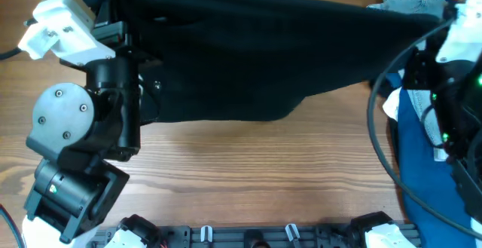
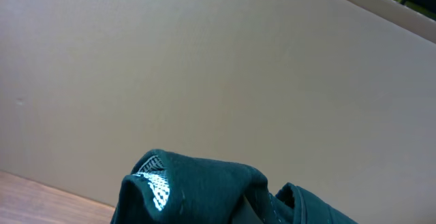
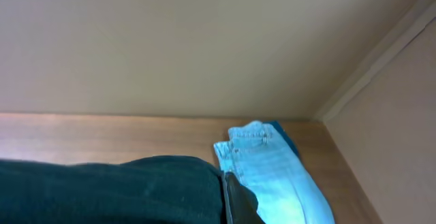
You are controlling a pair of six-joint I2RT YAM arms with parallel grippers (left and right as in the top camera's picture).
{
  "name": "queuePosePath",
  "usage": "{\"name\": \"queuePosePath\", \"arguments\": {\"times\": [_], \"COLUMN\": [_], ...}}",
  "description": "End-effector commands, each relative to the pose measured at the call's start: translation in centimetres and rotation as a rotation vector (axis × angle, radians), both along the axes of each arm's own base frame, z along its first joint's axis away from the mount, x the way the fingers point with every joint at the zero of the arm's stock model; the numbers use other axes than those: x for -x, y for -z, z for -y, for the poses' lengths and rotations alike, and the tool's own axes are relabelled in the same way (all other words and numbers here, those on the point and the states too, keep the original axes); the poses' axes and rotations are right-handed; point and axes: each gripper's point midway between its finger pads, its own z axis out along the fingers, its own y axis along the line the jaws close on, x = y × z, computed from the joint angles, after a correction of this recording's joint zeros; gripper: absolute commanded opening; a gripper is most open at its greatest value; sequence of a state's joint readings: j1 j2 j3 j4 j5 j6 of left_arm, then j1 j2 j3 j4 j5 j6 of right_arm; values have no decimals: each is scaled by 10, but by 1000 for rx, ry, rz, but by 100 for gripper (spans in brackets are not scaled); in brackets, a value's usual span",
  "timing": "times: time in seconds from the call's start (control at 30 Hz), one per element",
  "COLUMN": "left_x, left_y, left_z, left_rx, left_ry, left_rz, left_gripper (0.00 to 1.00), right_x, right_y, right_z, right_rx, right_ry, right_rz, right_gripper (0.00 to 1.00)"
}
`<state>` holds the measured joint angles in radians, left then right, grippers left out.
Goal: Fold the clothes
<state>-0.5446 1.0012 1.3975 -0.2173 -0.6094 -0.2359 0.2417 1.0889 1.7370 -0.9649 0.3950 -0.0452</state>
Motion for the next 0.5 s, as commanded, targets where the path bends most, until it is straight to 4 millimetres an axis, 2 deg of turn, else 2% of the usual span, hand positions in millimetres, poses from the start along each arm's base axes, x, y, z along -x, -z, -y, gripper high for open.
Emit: {"name": "queuePosePath", "arguments": {"times": [0.0,0.17,0.33,0.47], "left_x": [19,38,56,60], "left_y": [-15,-29,-44,-46], "left_z": [-7,3,12,15], "left_rx": [24,0,-41,-49], "left_ry": [-36,-25,-52,-59], "left_rz": [39,79,111,111], "left_gripper": [4,4,4,4], "right_x": [25,40,40,34], "right_y": [-41,-61,-61,-60], "right_z": [15,20,20,18], "right_rx": [-35,-29,-27,-23], "right_ry": [57,58,57,56], "right_rz": [128,204,203,201], "right_gripper": [4,5,4,4]}}
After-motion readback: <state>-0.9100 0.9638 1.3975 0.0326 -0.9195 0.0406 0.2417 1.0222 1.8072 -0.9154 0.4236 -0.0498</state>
